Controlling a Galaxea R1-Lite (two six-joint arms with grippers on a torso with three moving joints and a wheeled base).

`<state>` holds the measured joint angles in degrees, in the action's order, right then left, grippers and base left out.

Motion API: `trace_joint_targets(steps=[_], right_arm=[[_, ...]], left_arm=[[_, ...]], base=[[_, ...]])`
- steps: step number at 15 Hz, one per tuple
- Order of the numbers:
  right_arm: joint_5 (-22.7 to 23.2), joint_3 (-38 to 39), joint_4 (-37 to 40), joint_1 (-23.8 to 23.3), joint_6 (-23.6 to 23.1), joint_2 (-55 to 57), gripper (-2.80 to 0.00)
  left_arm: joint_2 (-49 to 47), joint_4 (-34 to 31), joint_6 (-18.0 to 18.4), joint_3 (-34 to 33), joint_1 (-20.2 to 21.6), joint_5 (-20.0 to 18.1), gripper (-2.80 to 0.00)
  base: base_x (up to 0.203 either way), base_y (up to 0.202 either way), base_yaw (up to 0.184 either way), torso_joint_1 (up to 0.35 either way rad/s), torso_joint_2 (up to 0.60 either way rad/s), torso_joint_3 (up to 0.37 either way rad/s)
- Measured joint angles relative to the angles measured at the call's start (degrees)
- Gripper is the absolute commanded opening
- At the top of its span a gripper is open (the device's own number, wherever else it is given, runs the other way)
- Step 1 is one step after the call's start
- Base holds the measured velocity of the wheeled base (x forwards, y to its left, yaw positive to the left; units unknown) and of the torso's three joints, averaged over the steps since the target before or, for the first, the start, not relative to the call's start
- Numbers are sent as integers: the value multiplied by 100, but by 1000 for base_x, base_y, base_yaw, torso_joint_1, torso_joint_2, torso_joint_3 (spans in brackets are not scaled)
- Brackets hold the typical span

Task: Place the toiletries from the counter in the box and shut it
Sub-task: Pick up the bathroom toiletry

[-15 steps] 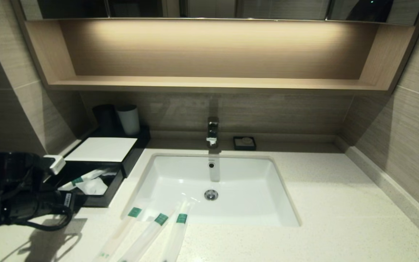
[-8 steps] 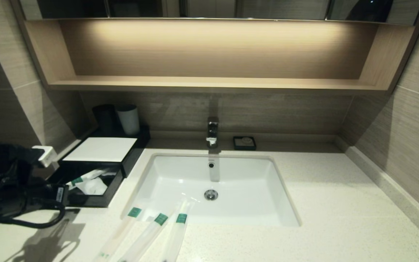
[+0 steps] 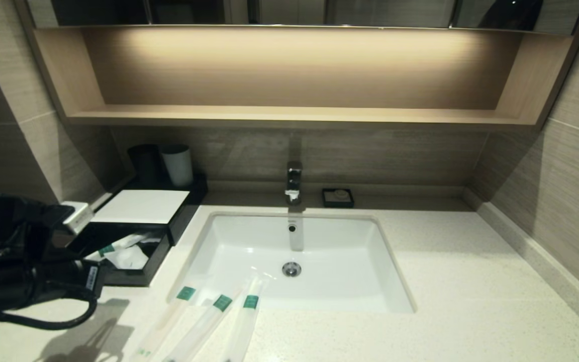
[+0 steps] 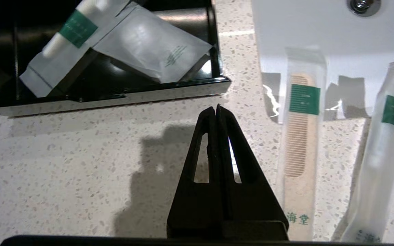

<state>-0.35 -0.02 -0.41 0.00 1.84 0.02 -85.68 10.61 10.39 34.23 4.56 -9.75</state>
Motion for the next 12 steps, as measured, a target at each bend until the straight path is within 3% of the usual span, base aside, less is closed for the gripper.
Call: trace_joint_targets(steps=[5,12], right_arm=[[0,-2,0,0,-2,0,-280],[2,0,-1,0,-2,0,-280]], left_arm=[[-267,31,-36,136,-639,-2,-280],[-992,11,-29,851,-1050,39,-280]], base=[[0,0,0,0,0,0],[0,0,0,0,0,0]])
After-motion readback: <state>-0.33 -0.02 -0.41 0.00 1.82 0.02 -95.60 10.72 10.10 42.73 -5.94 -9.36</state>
